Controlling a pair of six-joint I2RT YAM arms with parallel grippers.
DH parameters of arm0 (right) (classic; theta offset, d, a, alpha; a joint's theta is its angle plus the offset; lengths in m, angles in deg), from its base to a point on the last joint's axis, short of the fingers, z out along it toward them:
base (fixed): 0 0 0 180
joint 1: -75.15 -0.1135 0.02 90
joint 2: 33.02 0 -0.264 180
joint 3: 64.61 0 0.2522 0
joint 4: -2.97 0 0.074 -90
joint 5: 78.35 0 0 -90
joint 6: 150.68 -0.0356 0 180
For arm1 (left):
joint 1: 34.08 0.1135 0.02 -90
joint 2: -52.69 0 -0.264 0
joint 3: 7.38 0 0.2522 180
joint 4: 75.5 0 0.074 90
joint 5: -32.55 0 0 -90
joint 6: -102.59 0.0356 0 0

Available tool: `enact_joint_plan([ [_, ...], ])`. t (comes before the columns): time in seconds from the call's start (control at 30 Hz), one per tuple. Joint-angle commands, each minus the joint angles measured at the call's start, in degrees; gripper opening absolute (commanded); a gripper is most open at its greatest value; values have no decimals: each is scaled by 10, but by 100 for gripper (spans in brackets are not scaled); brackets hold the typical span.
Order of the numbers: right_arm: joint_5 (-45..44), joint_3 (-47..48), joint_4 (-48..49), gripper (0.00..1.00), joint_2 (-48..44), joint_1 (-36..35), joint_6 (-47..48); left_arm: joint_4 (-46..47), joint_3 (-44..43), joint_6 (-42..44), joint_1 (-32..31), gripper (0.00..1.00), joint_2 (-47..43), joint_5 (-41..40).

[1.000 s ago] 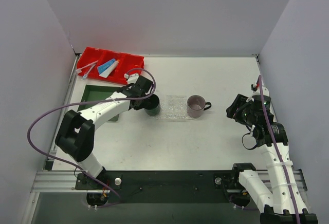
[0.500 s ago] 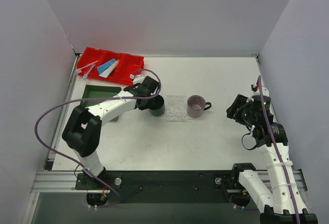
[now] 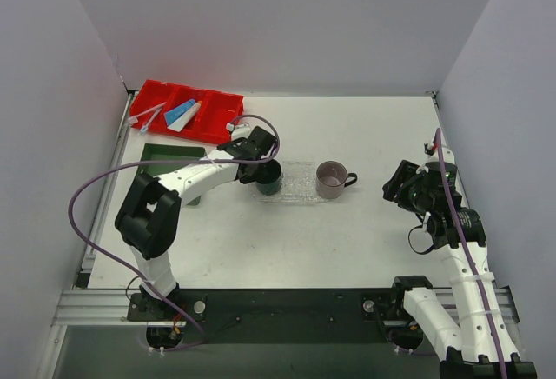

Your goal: Prepare toiletry sets of a toothbrush and toothpaste on the tray

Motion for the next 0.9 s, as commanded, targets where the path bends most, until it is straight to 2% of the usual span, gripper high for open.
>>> enact_joint_plan([
  [0.0, -13, -3, 6, 52, -4, 2, 9, 2, -43, -3, -4, 0, -1, -23],
  [0.87, -15, -8, 12, 54, -2, 1, 8, -40, -69, 23, -4, 0, 21, -35],
])
